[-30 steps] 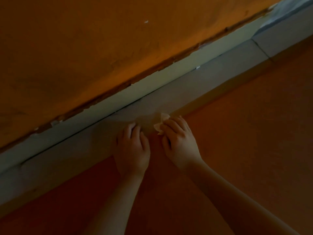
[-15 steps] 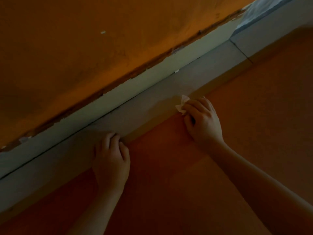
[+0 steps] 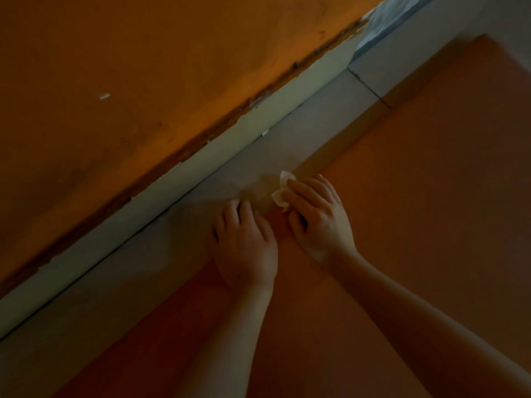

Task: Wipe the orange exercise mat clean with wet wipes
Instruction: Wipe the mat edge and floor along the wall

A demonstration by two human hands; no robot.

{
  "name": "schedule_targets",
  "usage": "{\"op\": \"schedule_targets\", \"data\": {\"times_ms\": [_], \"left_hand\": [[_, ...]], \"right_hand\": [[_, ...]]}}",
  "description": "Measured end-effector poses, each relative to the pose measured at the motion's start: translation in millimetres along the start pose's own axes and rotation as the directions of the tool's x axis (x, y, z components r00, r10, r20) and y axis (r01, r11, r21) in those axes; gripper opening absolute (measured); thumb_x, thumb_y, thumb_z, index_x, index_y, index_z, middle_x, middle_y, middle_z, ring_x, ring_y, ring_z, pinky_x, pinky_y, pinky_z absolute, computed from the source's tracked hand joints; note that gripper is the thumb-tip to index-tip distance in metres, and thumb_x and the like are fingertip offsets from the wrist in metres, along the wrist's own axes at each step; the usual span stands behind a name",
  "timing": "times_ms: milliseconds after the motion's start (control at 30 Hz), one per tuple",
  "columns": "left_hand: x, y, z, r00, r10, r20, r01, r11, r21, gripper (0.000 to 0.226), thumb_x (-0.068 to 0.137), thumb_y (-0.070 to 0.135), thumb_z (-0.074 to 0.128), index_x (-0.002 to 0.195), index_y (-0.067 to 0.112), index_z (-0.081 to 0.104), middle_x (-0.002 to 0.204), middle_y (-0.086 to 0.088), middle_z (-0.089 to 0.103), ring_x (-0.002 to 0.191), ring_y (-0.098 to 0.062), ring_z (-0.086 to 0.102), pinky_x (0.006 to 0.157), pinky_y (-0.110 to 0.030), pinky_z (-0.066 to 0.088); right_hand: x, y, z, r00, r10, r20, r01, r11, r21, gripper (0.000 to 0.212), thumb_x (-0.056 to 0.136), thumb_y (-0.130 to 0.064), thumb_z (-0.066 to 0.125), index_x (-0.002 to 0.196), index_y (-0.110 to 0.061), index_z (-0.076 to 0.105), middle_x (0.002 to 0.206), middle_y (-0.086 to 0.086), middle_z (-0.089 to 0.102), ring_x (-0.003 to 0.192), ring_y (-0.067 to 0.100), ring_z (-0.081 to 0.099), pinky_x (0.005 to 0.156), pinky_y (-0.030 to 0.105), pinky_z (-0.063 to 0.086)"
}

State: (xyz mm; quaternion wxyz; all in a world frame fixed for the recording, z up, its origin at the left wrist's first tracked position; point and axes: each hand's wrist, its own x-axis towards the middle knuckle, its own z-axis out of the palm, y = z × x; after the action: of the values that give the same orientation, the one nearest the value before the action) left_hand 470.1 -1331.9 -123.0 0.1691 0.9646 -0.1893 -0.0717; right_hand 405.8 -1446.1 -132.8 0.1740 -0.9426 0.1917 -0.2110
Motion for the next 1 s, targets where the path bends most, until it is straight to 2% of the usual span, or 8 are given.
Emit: {"op": "schedule_targets", "data": {"times_ms": [167,600,700,867,933,1000], "left_hand": [[0.2,0.4,2.7,1.000,-0.014,-0.005,0.014,1.000,-0.012,0.042,0.095,0.028,0.032,0.116,0.012,0.065,0.123,-0.003,0.060,0.112,-0.026,0.054,0.088,-0.043,0.045],[0.5,3.1,-1.9,1.000,0.013,0.007,-0.014,0.999,0.044,0.046,0.094,0.030,0.031,0.117,0.011,0.066,0.119,-0.004,0.062,0.111,-0.026,0.058,0.085,-0.044,0.047],[0.4,3.6,-2.2,1.000,0.011,0.000,-0.011,0.999,0.052,0.047,0.094,0.029,0.031,0.117,0.009,0.067,0.120,-0.004,0.063,0.111,-0.027,0.059,0.087,-0.045,0.047],[-0.4,3.2,-0.8,0.999,0.020,-0.032,-0.019,0.999,0.049,0.047,0.095,0.028,0.030,0.119,0.008,0.066,0.123,-0.004,0.061,0.113,-0.027,0.057,0.091,-0.045,0.044],[-0.4,3.5,-0.1,0.999,0.015,-0.042,-0.014,0.999,0.041,0.048,0.096,0.029,0.029,0.120,0.008,0.065,0.125,-0.003,0.060,0.112,-0.027,0.058,0.090,-0.046,0.046],[-0.4,5.5,-0.1,0.999,0.004,-0.043,-0.002,0.999,0.039,0.049,0.096,0.030,0.028,0.120,0.007,0.065,0.125,-0.004,0.059,0.109,-0.027,0.060,0.089,-0.050,0.049]], "right_hand": [[0.1,-1.0,-0.4,1.000,0.012,0.003,-0.012,1.000,-0.008,0.026,0.087,-0.012,0.055,0.106,-0.004,0.071,0.118,0.011,0.066,0.113,0.026,0.057,0.110,0.043,0.034],[1.4,-0.6,-1.4,0.998,0.013,0.063,-0.012,1.000,-0.019,0.029,0.088,-0.015,0.050,0.103,-0.005,0.072,0.113,0.010,0.069,0.112,0.026,0.060,0.112,0.043,0.033],[4.9,2.2,-3.5,0.995,-0.011,0.097,0.008,0.999,0.032,0.030,0.087,-0.015,0.048,0.101,-0.006,0.072,0.110,0.008,0.070,0.110,0.025,0.060,0.113,0.040,0.030],[26.0,47.5,-23.1,0.937,-0.287,0.199,0.281,0.958,0.058,0.031,0.087,-0.017,0.047,0.105,-0.010,0.072,0.110,0.006,0.070,0.109,0.027,0.061,0.108,0.046,0.036],[43.9,80.8,-34.7,0.940,-0.283,0.191,0.287,0.958,0.005,0.031,0.087,-0.018,0.047,0.103,-0.011,0.072,0.109,0.008,0.070,0.108,0.028,0.061,0.108,0.048,0.033],[63.8,121.9,-49.8,0.964,-0.201,0.172,0.220,0.970,-0.100,0.029,0.088,-0.019,0.046,0.097,-0.011,0.072,0.106,0.009,0.070,0.104,0.029,0.061,0.109,0.049,0.031]]}}
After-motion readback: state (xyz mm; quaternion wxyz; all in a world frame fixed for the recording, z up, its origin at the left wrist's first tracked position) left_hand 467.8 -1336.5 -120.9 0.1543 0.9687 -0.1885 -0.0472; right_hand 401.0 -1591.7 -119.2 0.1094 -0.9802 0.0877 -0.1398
